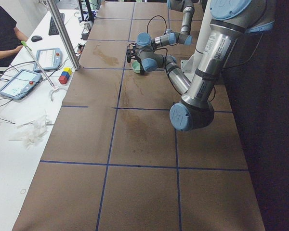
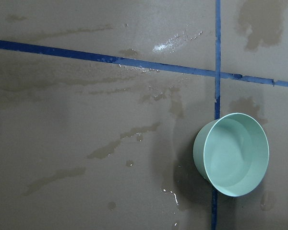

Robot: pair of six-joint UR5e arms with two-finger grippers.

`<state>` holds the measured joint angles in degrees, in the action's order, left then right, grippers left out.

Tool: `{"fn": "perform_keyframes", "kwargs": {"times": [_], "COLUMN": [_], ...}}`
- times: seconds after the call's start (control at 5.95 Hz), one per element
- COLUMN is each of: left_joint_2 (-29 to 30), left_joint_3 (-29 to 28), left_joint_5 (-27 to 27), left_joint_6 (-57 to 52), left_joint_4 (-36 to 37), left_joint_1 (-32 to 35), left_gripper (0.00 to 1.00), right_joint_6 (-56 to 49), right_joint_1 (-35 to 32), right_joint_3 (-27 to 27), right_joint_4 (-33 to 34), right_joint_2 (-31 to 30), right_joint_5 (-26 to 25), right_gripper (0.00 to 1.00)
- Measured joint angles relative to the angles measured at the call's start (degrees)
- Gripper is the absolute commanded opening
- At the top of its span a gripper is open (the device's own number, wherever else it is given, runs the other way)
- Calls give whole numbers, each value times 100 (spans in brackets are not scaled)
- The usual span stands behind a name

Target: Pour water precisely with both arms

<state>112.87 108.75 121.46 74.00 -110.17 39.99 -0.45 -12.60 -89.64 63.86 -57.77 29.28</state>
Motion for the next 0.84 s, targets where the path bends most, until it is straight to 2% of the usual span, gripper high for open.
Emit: {"fn": "perform_keyframes", "kwargs": {"times": [0.84], "left_joint_2": [-43], "left_joint_3": [4], "left_joint_5": [0], "left_joint_6": [0], "left_joint_4": [-4], "left_joint_1": [0], "left_gripper": [100], "right_joint_6": [-1362], "right_joint_1": [20], "right_joint_3": [33], "right_joint_4": [990], "right_joint_2": [225], "right_joint_5": [-281], "right_gripper": [11]}}
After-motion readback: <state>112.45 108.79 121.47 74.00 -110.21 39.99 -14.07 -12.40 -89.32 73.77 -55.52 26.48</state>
